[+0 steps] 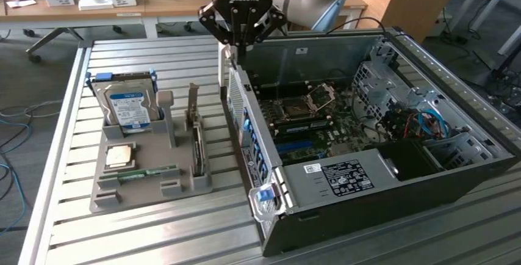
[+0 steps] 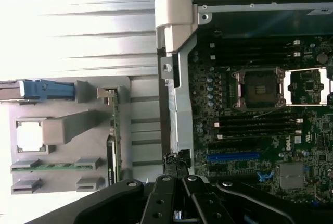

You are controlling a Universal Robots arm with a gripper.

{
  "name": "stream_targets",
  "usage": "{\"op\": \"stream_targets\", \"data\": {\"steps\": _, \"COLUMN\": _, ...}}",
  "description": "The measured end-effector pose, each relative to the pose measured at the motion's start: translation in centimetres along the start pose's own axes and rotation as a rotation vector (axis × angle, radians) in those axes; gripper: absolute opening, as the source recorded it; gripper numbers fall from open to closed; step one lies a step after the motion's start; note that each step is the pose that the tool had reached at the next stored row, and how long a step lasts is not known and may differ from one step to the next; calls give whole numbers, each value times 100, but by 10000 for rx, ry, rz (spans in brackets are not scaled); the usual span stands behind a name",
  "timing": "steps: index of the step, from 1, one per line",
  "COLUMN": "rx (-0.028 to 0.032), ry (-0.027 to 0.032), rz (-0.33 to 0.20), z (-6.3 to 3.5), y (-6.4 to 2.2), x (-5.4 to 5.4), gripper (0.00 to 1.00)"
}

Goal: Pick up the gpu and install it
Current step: 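Reach for the gpu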

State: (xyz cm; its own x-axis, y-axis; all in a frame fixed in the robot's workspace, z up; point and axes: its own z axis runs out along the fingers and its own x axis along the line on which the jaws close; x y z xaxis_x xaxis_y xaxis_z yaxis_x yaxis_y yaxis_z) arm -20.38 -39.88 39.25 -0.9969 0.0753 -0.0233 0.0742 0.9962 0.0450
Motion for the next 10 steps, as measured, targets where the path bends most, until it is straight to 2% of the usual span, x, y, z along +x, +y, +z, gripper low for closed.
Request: {"op": "stream_targets", "data": {"steps": 10, "rx": 0, "ry": 0, "rz": 1, "z": 1, "y": -26, "x": 343, "gripper": 11}}
